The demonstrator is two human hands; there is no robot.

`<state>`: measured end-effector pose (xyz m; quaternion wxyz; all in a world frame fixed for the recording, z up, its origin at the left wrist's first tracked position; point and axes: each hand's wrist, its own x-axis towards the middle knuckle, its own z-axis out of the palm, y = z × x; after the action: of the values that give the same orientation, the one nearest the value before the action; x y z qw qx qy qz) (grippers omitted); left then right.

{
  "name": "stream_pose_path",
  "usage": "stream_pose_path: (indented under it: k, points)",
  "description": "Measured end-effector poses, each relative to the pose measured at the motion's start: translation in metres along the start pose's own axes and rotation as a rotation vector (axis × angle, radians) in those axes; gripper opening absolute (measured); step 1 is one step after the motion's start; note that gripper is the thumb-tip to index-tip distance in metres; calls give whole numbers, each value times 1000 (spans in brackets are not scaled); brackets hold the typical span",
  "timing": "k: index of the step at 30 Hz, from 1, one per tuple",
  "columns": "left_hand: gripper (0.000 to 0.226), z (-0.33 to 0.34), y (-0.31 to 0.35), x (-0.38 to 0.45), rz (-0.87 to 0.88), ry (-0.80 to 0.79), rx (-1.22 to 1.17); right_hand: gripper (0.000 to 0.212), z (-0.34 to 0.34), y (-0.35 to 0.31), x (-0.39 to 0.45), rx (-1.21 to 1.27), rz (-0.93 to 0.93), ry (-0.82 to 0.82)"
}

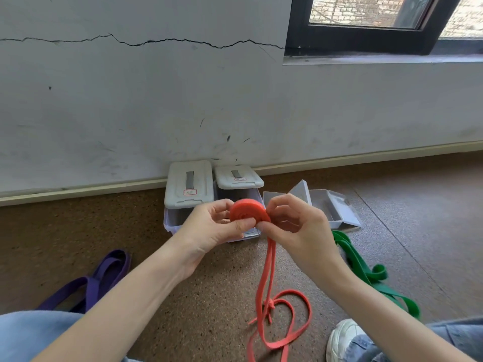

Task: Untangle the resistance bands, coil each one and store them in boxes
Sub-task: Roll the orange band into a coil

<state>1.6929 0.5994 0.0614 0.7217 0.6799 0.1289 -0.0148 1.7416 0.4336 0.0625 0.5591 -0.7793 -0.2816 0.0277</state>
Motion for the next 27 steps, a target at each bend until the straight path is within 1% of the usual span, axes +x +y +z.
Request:
stream_pose_path:
  k: [3, 5, 7, 9, 11, 14, 17, 21, 25, 26, 27]
  points:
    - [16, -4, 3, 0, 39, -21, 288, 34, -1, 0, -1, -95, -52, -36]
    - [13, -5, 4, 0, 63, -81, 409, 31, 1, -1, -2, -152, -97, -86]
    - [12, -4, 5, -1, 92, -124, 453, 27, 3, -2, -2, -159, -130, -131]
    - [14, -3, 7, -1, 97, -113, 377, 28, 2, -5, 0, -85, -118, -132]
    - [20, -6, 12, 0, 89, -76, 265, 28, 1, -8, 3, 21, -86, -89]
    - [32, -9, 19, 2, 65, -48, 13, 19, -2, -10, 9, 176, -20, 3]
    - [38, -8, 20, 1, 48, -36, -157, 20, -2, -11, 10, 232, 0, -5]
    - [41, -5, 17, 1, 22, 1, -208, 25, -4, -10, 9, 197, 1, -40]
    - [33, 0, 12, 0, 30, 27, -225, 25, -3, -9, 8, 132, 31, -66]
    - [31, 1, 12, 0, 34, 23, -212, 26, -3, -8, 8, 101, 37, -62]
    - [29, 1, 11, -1, 43, 21, -141, 25, -4, -8, 7, 59, 33, -60]
